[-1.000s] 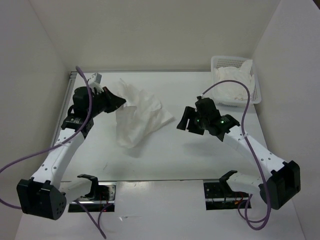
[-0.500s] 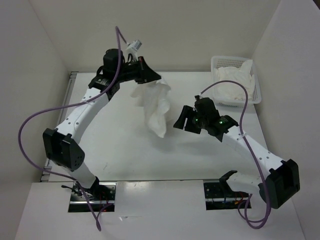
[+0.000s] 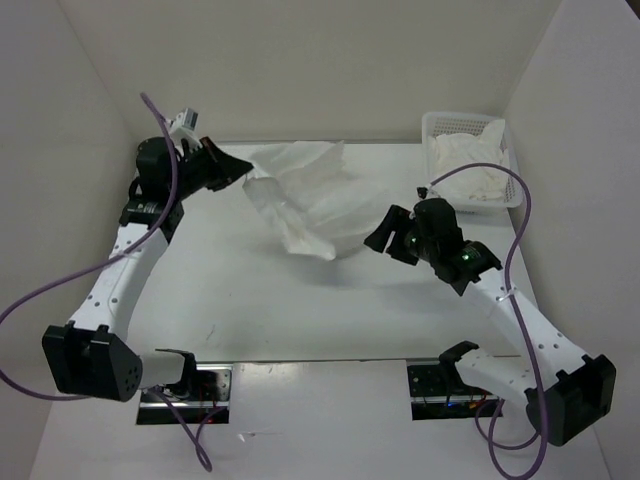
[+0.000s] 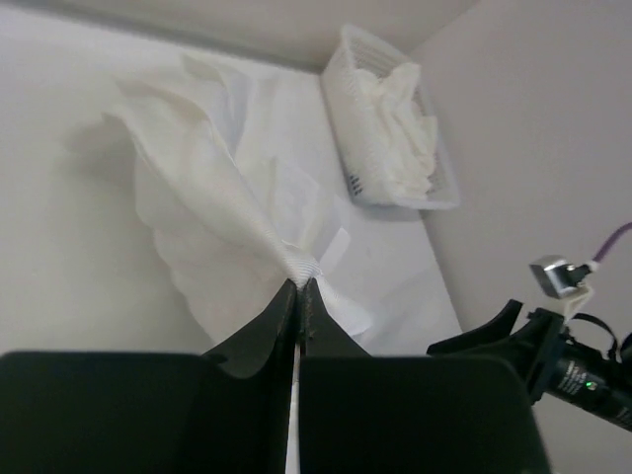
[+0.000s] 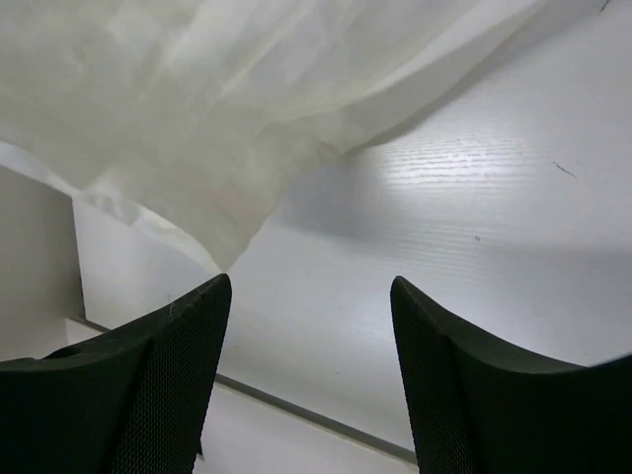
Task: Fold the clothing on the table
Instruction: Fold the skirt
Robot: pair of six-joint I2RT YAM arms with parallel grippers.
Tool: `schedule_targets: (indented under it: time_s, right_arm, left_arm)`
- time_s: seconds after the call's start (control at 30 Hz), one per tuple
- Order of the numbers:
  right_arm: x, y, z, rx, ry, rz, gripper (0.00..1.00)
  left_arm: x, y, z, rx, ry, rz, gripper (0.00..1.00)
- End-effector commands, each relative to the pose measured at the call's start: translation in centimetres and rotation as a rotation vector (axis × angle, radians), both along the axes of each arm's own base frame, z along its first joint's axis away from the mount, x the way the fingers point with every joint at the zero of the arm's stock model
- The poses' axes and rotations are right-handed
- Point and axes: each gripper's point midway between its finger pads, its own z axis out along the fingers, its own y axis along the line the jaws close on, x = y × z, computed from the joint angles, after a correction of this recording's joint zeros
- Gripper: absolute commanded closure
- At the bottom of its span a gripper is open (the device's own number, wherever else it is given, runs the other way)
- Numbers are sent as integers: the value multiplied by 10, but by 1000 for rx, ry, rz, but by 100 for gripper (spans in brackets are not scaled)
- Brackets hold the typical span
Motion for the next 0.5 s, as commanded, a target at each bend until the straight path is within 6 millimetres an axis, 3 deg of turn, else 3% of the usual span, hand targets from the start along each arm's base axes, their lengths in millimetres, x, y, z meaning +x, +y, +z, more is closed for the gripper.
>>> schedule_targets:
  time_s: [0.0, 0.1, 0.13, 0.23, 0.3, 0.4, 0.47]
  right_arm:
    - [1, -4, -16, -14, 42, -30, 29]
    - [1, 2, -33, -15, 102, -15, 29]
    - [2, 4, -36, -12, 111, -7, 29]
    - [0, 19, -52, 26, 173, 52, 29]
    - [-3, 33, -67, 71, 239, 97, 29]
    - [-19, 59, -94, 39, 323, 180, 29]
    - [-29, 82, -98, 33, 346, 244, 29]
  left_arm:
    - [-11, 12, -62, 5, 118, 60, 100]
    - [-24, 17, -96, 21, 187, 87, 100]
    - [-31, 20, -122, 36, 259, 102, 100]
    - [-39, 27, -135, 71, 286, 130, 100]
    - [-42, 29, -132, 80, 266, 138, 100]
    - [-45, 30, -130, 80, 265, 138, 100]
    - [-44, 34, -133, 97, 271, 158, 100]
